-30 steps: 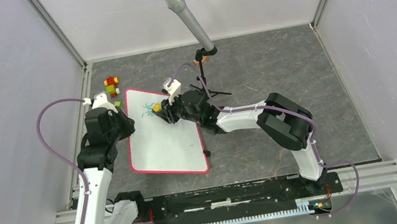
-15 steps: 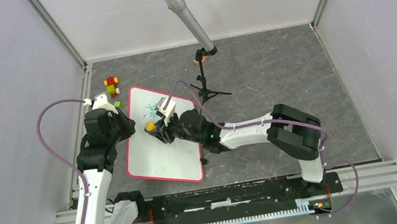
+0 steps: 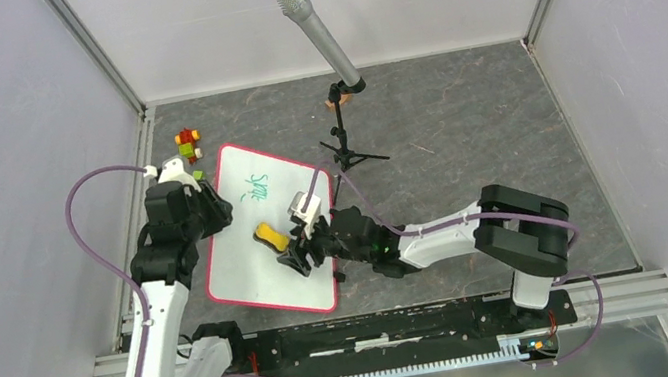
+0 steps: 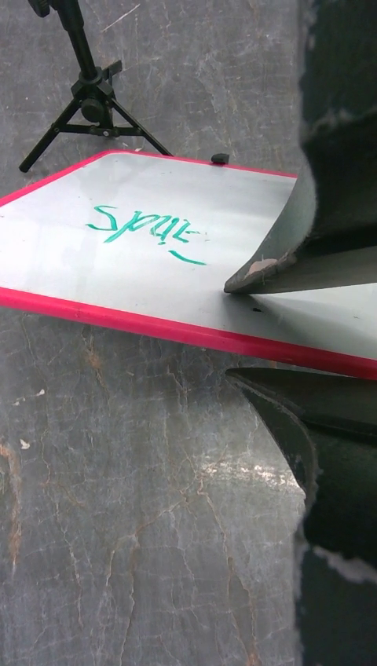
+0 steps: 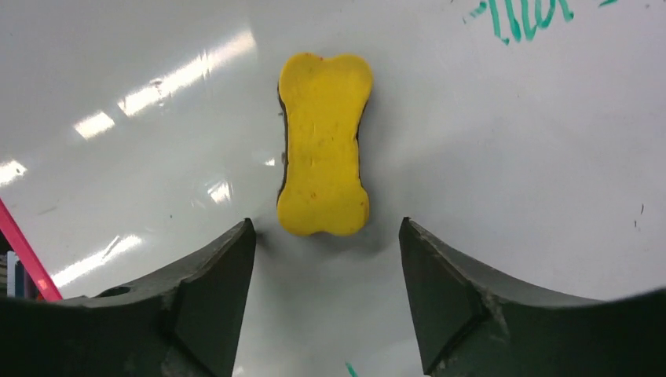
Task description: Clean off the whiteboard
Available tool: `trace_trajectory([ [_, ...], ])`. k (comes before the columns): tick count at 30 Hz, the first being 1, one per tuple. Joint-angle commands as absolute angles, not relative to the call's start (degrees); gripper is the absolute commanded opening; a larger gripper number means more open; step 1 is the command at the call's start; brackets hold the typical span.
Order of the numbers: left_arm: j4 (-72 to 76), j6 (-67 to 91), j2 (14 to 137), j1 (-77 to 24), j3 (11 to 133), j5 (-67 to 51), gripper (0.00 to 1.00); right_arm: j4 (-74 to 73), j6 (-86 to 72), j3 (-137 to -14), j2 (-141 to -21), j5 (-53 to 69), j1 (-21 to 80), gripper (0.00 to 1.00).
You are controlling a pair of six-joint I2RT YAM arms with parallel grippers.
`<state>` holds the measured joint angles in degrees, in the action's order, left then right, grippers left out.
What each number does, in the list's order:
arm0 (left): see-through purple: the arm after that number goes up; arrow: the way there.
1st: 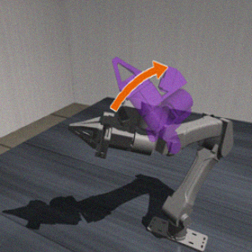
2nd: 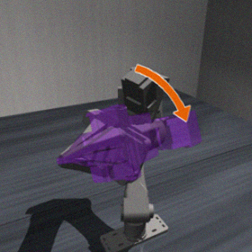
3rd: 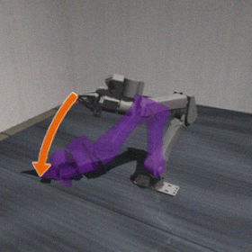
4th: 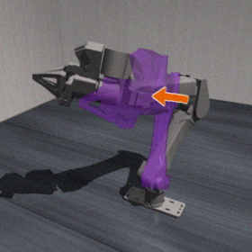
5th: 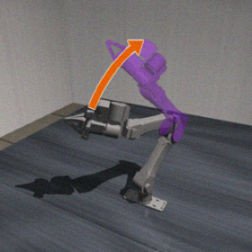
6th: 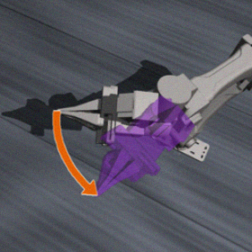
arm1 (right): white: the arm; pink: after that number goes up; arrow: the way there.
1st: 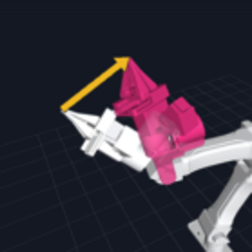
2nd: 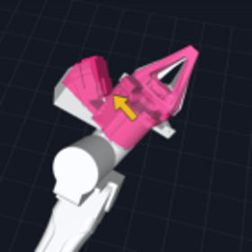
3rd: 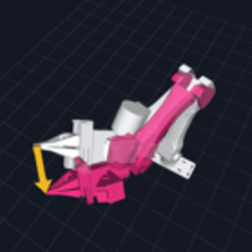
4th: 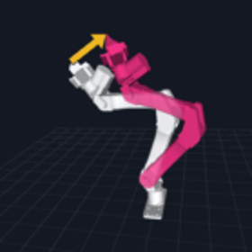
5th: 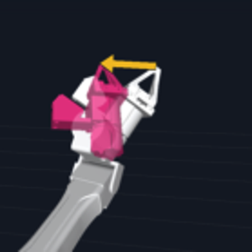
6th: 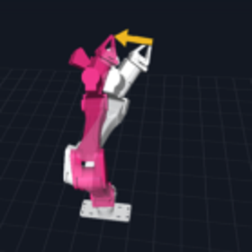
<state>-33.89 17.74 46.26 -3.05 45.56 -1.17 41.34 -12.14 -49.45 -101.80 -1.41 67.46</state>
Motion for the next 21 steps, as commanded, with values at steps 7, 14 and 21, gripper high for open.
trace_trajectory([
  [7,-33.92,18.29,46.74,-3.48,45.64,-3.08,0.48,32.40,-7.76,-50.31,-100.43,-0.16,67.85,0.84],
  [14,-33.93,18.19,46.67,-3.54,45.63,-3.30,0.49,30.63,-8.76,-57.70,-104.33,1.13,67.01,0.79],
  [21,-33.76,18.10,46.54,-3.55,45.55,-3.57,0.48,31.52,-10.89,-59.11,-106.48,3.83,65.57,0.57],
])
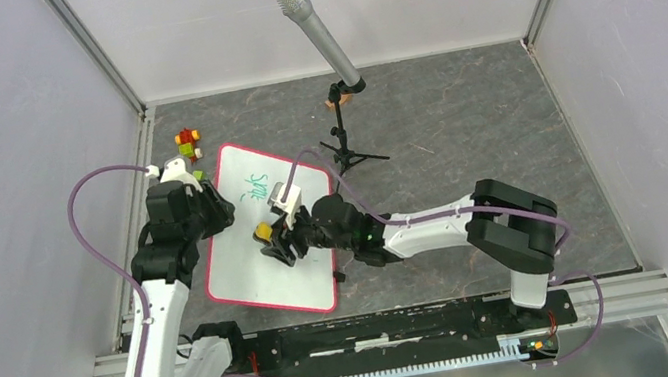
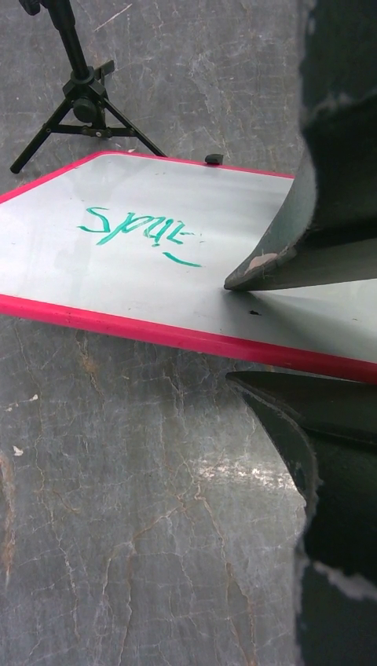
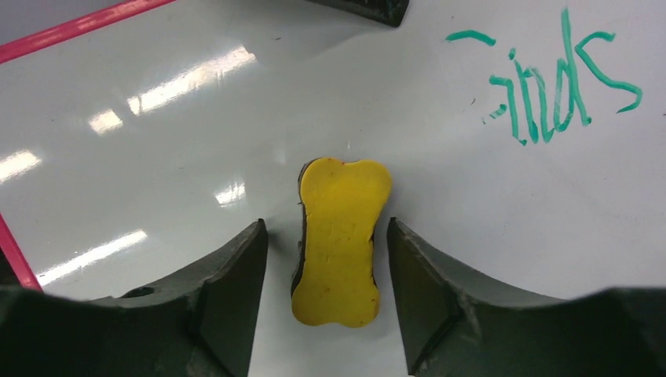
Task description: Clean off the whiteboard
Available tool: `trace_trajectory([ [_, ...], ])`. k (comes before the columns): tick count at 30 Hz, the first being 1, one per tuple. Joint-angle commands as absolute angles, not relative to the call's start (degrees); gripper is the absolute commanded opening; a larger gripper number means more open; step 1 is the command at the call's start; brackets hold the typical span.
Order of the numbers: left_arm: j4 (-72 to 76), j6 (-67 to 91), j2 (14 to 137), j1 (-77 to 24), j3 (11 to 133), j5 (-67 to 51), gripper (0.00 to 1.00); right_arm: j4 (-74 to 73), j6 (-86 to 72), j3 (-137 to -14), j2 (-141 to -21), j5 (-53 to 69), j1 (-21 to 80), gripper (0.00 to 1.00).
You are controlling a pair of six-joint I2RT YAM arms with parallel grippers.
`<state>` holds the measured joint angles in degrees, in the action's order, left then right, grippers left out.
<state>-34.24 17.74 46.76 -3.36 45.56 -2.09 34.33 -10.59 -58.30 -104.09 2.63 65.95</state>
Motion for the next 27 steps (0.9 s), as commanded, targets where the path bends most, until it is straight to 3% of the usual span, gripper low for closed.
trace_trajectory([
  [1,-33.68,18.10,46.59,-3.52,45.53,-3.61,0.48,31.72,-10.96,-58.77,-106.32,3.82,65.57,0.54],
  [5,-33.66,18.03,46.63,-3.57,45.54,-3.69,0.46,32.78,-10.74,-56.86,-105.35,3.05,65.52,0.36],
  [8,-33.66,18.01,46.76,-3.59,45.53,-3.61,0.45,35.62,-11.71,-53.12,-104.65,2.99,65.06,0.30],
  [14,-33.70,18.02,46.93,-3.52,45.55,-3.52,0.39,41.10,-13.26,-41.29,-102.88,0.88,64.41,0.28],
  [19,-33.66,18.02,47.53,-3.54,45.53,-3.95,0.27,44.80,-15.15,-32.23,-101.18,-0.73,64.32,0.28],
  [27,-33.66,17.83,47.88,-3.54,45.53,-4.39,0.18,43.04,-13.89,-36.28,-100.34,-1.83,70.25,0.27],
])
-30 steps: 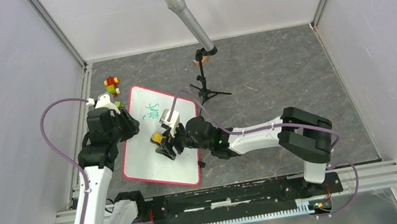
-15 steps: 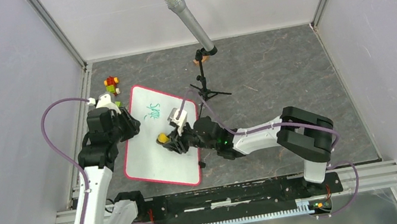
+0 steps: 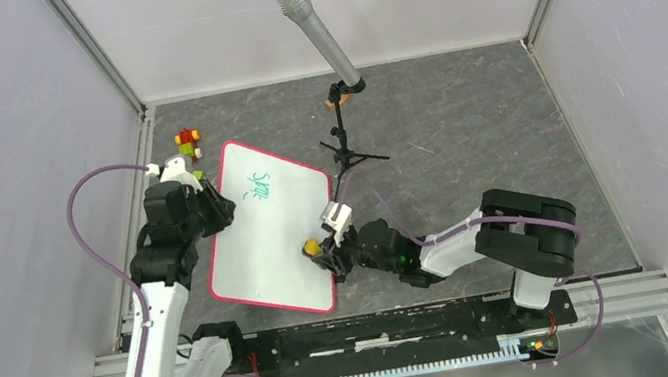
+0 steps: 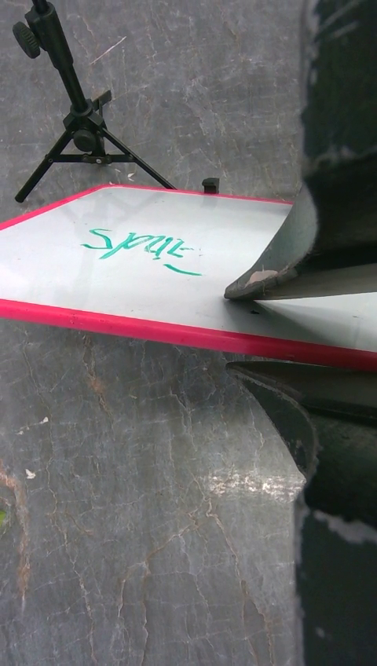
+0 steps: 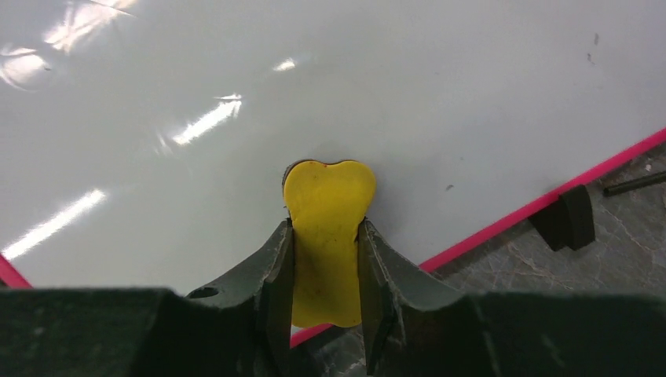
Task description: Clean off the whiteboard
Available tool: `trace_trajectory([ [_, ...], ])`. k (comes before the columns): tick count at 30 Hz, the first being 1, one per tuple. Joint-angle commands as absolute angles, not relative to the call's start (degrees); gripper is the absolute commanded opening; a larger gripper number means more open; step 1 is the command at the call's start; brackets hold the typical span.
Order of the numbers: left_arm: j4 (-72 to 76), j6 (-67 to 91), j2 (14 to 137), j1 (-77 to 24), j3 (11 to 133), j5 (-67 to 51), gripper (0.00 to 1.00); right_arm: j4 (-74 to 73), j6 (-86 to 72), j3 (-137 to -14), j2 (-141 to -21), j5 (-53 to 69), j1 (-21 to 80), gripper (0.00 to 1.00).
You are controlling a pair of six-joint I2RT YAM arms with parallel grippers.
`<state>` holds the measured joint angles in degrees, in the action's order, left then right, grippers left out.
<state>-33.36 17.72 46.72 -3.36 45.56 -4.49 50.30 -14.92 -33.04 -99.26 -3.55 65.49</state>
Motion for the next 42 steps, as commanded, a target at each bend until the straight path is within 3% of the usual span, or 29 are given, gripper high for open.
trace_trajectory([
  [1,-33.66,17.84,47.90,-3.58,45.53,-4.39,0.17,43.27,-13.67,-37.31,-100.08,-1.40,71.01,0.27],
  [15,-33.66,17.67,47.81,-3.55,45.54,-4.58,0.07,73.52,-26.98,-21.39,-105.62,-3.23,65.64,0.27],
  [34,-33.74,17.46,47.88,-3.54,45.62,-5.13,0.05,57.71,-19.41,-43.15,-104.49,-0.16,70.19,0.30],
  [36,-33.93,17.56,48.05,-3.54,45.79,-4.67,0.10,57.73,-19.38,-42.54,-104.63,-0.45,69.73,0.30],
  [42,-34.83,17.73,47.33,-3.46,46.50,-2.92,0.44,56.98,-20.16,-38.57,-103.03,-0.55,67.54,0.31],
])
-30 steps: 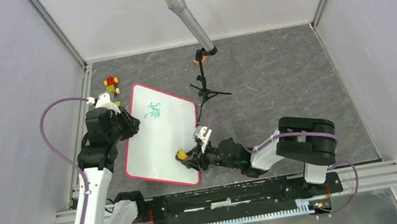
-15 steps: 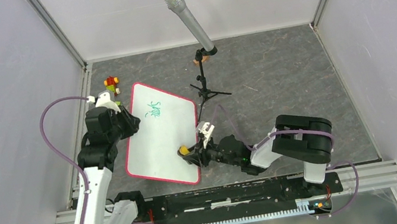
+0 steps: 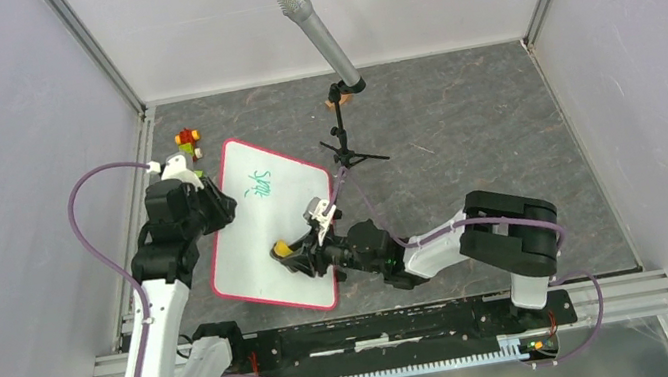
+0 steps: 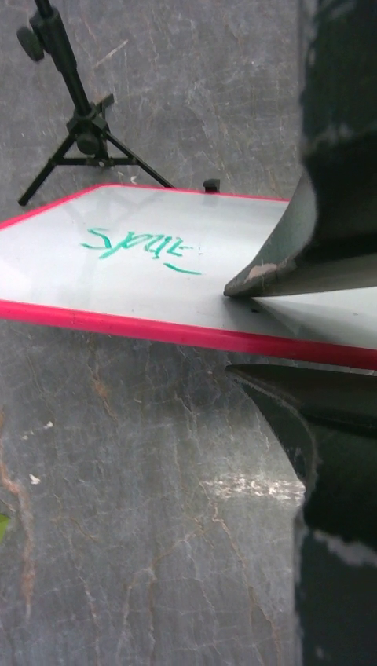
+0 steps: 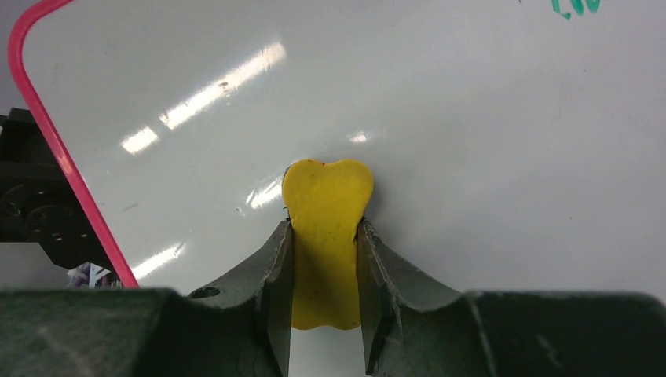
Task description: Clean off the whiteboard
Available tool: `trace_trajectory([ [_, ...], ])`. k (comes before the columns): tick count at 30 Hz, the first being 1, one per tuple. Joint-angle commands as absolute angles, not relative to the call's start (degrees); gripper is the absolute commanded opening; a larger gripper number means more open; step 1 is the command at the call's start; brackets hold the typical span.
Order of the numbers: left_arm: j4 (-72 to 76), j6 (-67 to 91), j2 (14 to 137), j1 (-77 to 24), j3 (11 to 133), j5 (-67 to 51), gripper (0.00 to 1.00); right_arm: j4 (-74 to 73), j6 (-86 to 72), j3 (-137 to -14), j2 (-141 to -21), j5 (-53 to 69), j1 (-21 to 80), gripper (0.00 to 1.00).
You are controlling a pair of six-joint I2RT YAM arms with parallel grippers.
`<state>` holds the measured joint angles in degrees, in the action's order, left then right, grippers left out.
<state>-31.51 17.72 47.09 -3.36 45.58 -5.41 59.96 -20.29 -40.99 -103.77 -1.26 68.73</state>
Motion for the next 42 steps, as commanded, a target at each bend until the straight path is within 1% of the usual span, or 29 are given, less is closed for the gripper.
trace_trajectory([
  [1,-34.97,18.24,47.16,-3.53,46.78,-2.44,0.47,56.28,-19.50,-38.21,-102.25,-0.81,67.33,0.31],
  [6,-31.99,24.24,48.00,-3.51,47.73,-3.72,0.65,50.19,-16.81,-41.03,-100.86,-1.05,66.39,0.34],
  [7,-31.61,25.28,49.01,-3.52,48.39,-4.01,0.68,49.70,-16.65,-41.80,-100.96,-0.52,66.01,0.34],
  [12,-31.54,27.73,54.83,-2.75,53.50,-5.95,0.74,47.02,-16.24,-45.97,-101.91,1.84,64.91,0.36],
  [15,-29.60,29.69,56.66,-0.96,55.13,-7.87,0.80,46.17,-15.77,-48.04,-102.38,2.11,64.35,0.36],
  [22,-23.65,33.33,63.53,7.07,56.57,-18.84,0.86,44.21,-15.64,-52.22,-103.96,3.29,62.80,0.38],
  [24,-20.77,34.15,65.15,8.34,55.55,-22.87,0.84,44.04,-15.63,-52.79,-104.12,3.38,62.52,0.39],
  [27,-19.34,32.82,66.37,9.02,54.87,-25.43,0.76,43.63,-15.65,-53.79,-104.41,3.57,62.09,0.41],
  [36,-20.07,25.64,64.70,9.05,51.30,-23.35,0.55,39.82,-14.71,-61.62,-107.63,6.04,59.75,0.42],
  [39,-18.62,25.30,63.96,9.06,49.23,-23.46,0.51,38.96,-14.59,-65.17,-108.96,6.02,59.34,0.44],
  [42,-18.36,25.22,64.06,8.97,48.69,-23.75,0.51,37.95,-15.22,-69.12,-110.99,6.92,58.63,0.47],
])
